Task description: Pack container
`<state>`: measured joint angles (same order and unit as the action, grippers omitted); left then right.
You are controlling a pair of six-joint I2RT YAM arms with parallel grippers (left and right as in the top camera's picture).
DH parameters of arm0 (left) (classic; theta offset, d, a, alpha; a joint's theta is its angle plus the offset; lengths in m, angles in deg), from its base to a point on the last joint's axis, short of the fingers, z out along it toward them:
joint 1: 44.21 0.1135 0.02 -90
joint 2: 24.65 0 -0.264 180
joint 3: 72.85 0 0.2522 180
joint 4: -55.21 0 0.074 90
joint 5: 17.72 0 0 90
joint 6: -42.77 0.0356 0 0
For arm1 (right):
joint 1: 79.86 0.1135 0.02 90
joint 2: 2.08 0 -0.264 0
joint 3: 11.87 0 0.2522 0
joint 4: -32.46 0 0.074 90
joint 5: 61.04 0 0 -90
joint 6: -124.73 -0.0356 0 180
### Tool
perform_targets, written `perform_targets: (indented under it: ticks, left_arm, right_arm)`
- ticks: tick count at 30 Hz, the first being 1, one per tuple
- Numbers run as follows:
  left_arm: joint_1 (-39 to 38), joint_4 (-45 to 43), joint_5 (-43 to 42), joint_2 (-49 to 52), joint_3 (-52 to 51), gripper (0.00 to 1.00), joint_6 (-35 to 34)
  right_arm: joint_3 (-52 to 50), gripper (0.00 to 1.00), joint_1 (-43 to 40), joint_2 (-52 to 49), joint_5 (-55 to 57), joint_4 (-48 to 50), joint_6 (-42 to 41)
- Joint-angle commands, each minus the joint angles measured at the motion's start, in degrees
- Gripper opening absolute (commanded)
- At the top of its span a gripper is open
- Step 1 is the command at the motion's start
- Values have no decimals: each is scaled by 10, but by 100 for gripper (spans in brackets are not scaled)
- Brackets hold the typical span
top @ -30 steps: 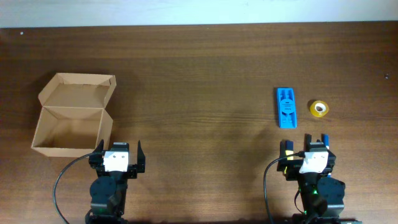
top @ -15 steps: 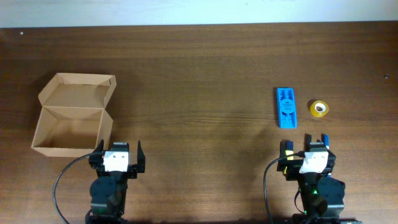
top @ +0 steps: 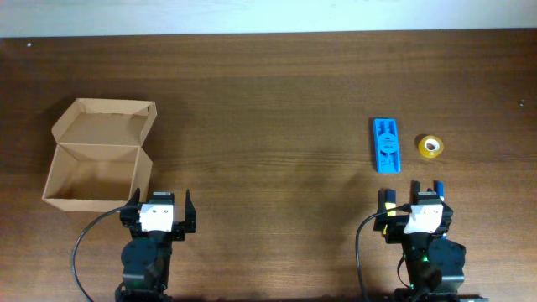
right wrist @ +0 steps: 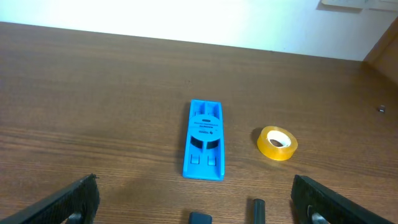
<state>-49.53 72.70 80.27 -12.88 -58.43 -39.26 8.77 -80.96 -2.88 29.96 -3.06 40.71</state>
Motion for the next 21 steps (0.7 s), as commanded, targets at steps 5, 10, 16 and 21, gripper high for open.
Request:
perform_targets:
  ticks: [5,10,16,21]
  left_arm:
    - [2,2,4,-1,-1,100,7]
    - [2,-1,-30,-1,-1,100,8]
    - [2,5,-78,2,3,100,-105]
    - [3,75,-65,38,61,100,-148]
  right_arm:
    - [-5,99,-5,7,-3,2,-4]
    - [-5,99,-5,7,-3,2,-4]
    - [-5,99,-5,7,-3,2,-4]
    - [-5,99,-5,7,-3,2,-4]
